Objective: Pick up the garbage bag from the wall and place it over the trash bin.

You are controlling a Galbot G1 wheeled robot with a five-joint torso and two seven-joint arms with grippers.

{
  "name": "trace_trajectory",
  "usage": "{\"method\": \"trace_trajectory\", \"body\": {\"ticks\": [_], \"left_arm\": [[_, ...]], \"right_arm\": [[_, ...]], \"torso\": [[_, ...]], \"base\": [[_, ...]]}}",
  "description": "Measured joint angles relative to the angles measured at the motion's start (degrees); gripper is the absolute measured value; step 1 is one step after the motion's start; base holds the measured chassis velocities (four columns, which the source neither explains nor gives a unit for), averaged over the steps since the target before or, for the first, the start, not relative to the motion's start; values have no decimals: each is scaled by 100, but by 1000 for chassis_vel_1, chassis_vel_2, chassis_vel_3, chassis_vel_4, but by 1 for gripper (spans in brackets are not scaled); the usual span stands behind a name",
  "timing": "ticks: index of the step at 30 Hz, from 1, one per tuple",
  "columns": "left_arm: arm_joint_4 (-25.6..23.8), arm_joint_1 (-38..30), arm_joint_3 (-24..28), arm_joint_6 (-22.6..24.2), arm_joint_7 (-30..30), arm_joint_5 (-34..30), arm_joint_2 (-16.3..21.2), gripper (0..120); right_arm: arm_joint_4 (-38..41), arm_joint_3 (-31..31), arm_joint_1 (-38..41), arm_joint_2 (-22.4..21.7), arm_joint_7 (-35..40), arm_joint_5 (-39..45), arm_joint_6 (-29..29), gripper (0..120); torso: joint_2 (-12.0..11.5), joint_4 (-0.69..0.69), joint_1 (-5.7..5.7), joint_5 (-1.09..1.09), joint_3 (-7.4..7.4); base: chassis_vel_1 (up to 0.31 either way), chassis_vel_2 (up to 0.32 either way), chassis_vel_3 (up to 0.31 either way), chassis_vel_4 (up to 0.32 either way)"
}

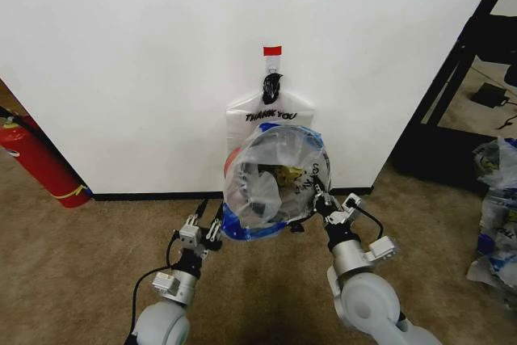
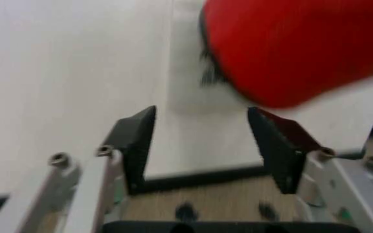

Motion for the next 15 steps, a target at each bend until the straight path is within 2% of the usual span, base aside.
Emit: {"method": "trace_trajectory", "body": {"ticks": [2, 4, 7, 10, 13, 15], "left_arm": [[-100, 191, 96, -37, 170, -89, 52, 73], [-352, 395, 229, -204, 563, -466, 78, 84], [-545, 532, 309, -326, 899, -767, 85, 90], [-814, 677, 439, -531, 1403, -1093, 37, 101], [-980, 674, 479, -567, 1448, -1238, -30, 107], [-987, 672, 480, -565, 1446, -1247, -32, 107]], "right_arm": [[-5, 27, 27, 144, 262, -1, 85, 0], [-73, 43, 66, 296, 523, -26, 160, 0], [-139, 44, 81, 372, 685, -62, 178, 0], [-197, 36, 91, 425, 812, -136, 192, 0], [-206, 27, 82, 431, 834, -176, 193, 0], [-207, 25, 81, 432, 834, -181, 194, 0]], "torso": [[0, 2, 0, -1, 0], [0, 0, 0, 0, -1], [0, 0, -1, 1, 0], [0, 1, -1, -1, 0], [0, 0, -1, 1, 0], [0, 0, -1, 1, 0]], "base": [[0, 0, 0, 0], [0, 0, 0, 0], [0, 0, 0, 0], [0, 0, 0, 0], [0, 0, 0, 0], [0, 0, 0, 0]]}}
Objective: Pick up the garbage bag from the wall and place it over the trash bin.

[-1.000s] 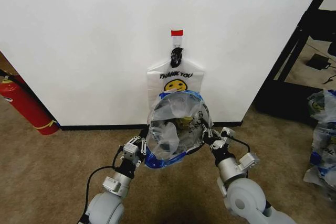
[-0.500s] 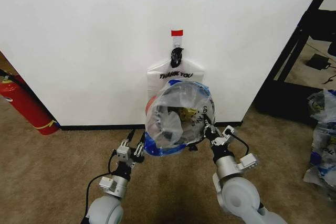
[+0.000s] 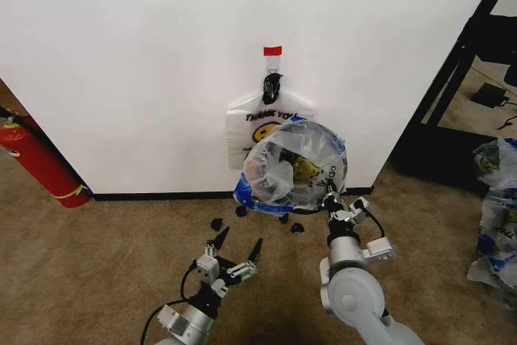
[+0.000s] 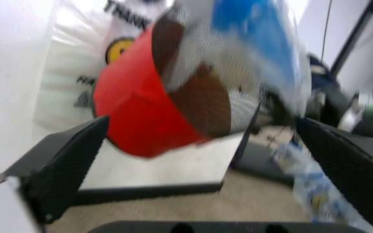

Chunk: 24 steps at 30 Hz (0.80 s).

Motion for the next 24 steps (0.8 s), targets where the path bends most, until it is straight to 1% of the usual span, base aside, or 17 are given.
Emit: {"method": "trace_trajectory", "body": {"ticks": [2, 3, 6, 8, 9, 10, 13, 15, 16, 19, 24], "left_arm": [[-143, -44, 14, 123, -78, -234, -39, 111], [-245, -70, 28, 257, -135, -458, -54, 113], [-341, -83, 47, 373, -186, -690, -69, 115], [-484, -88, 75, 580, -271, -1018, -100, 115], [-484, -88, 75, 580, -271, -1018, -100, 115], [-584, -90, 123, 736, -362, -1254, -140, 114], [-655, -97, 203, 864, -477, -1452, -213, 112], [-695, -95, 270, 941, -543, -1561, -261, 109], [-695, -95, 270, 941, -543, -1561, -261, 109], [-725, -133, 336, 1025, -603, -1615, -328, 102], [-681, -281, 329, 1102, -674, -1621, -378, 96]], "right_arm": [[-11, -20, -14, 3, 1, -46, 13, 0], [-19, -38, -17, 9, 1, -71, 18, 0], [-28, -57, -18, 16, 1, -100, 23, 0], [-45, -89, -12, 37, -3, -147, 36, 0], [-45, -89, -12, 37, -3, -147, 36, 0], [-58, -117, 4, 62, -10, -187, 48, 0], [-73, -159, 28, 93, -20, -243, 61, 0], [-81, -193, 41, 105, -29, -281, 63, 0], [-81, -193, 41, 105, -29, -281, 63, 0], [-90, -237, 51, 118, -38, -338, 63, 0], [-89, -273, 35, 140, -54, -383, 64, 0]], "torso": [[0, 0, 0, -2, 0], [0, -1, 0, 0, 0], [0, 0, 0, -1, 0], [0, -1, 0, 0, 0], [0, -1, 0, 0, 0], [0, 0, 0, 0, 1], [0, 0, 0, -1, 1], [0, 0, 0, -1, 1], [0, 0, 0, -1, 1], [0, 0, 0, -1, 1], [0, 0, 1, -1, 1]], "base": [[0, 0, 0, 0], [0, 0, 0, 0], [0, 0, 0, 0], [0, 0, 0, 0], [0, 0, 0, 0], [0, 0, 0, 0], [0, 0, 0, 0], [0, 0, 0, 0], [0, 0, 0, 0], [0, 0, 0, 0], [0, 0, 0, 0]]}}
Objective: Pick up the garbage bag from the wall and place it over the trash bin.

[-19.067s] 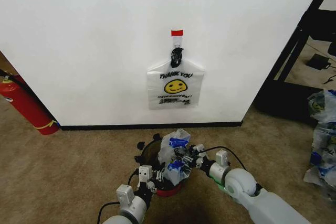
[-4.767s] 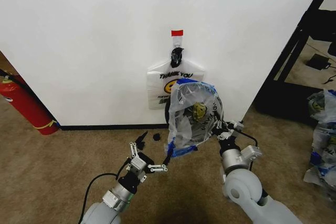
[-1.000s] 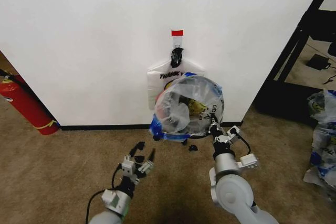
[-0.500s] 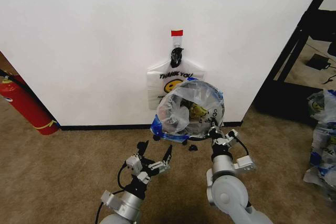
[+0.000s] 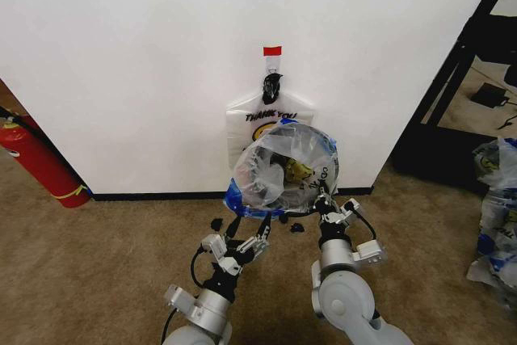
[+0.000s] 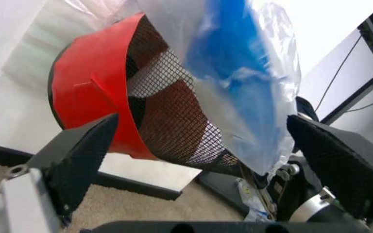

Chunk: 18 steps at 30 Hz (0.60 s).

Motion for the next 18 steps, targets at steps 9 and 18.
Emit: {"method": "trace_trajectory", "body": {"ticks": [9, 18], "left_arm": [[38, 26, 63, 40, 32, 2, 15, 70], [37, -5, -24, 57, 235, -70, 55, 36]], "right_arm": [[-4, -29, 31, 36, -1, -26, -8, 0], [12, -29, 19, 41, 4, -37, -24, 0]], "torso": [[0, 1, 0, 0, 0], [0, 0, 0, 0, 0]], "base": [[0, 0, 0, 0], [0, 0, 0, 0]]}}
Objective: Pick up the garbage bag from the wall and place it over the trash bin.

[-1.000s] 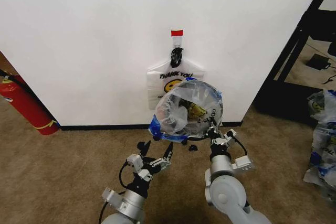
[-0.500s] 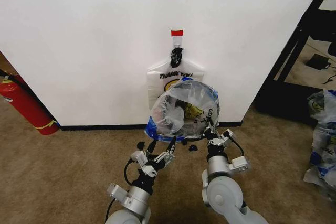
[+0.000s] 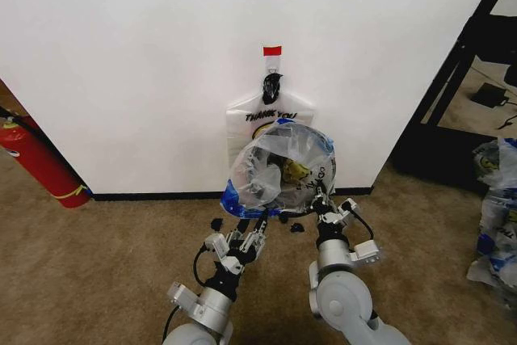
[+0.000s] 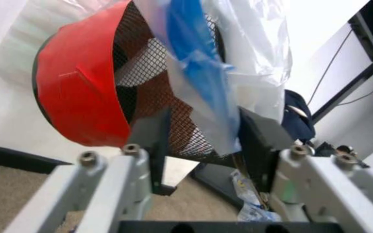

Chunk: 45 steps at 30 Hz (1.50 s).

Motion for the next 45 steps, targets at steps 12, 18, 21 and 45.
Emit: {"method": "trace_trajectory", "body": {"ticks": [12, 18, 21, 45], "left_arm": [[-4, 84, -17, 19, 350, -104, 77, 0], [193, 84, -30, 4, 837, 227, 125, 0], [422, 61, -34, -38, 1084, 682, 126, 0], [1395, -605, -431, -357, 31, 1539, 93, 0]], "right_arm": [[-25, 42, 78, 16, 26, 20, -2, 0], [-22, 45, 94, 12, 28, 86, -1, 0], [63, 14, 67, 11, 29, 158, -5, 0], [857, 104, -214, -556, 353, 570, -535, 0]], "torso": [[0, 0, 0, 0, 0], [0, 0, 0, 0, 0], [0, -1, 0, 0, 0], [0, 0, 0, 0, 0]], "base": [[0, 0, 0, 0], [0, 0, 0, 0], [0, 0, 0, 0], [0, 0, 0, 0]]}}
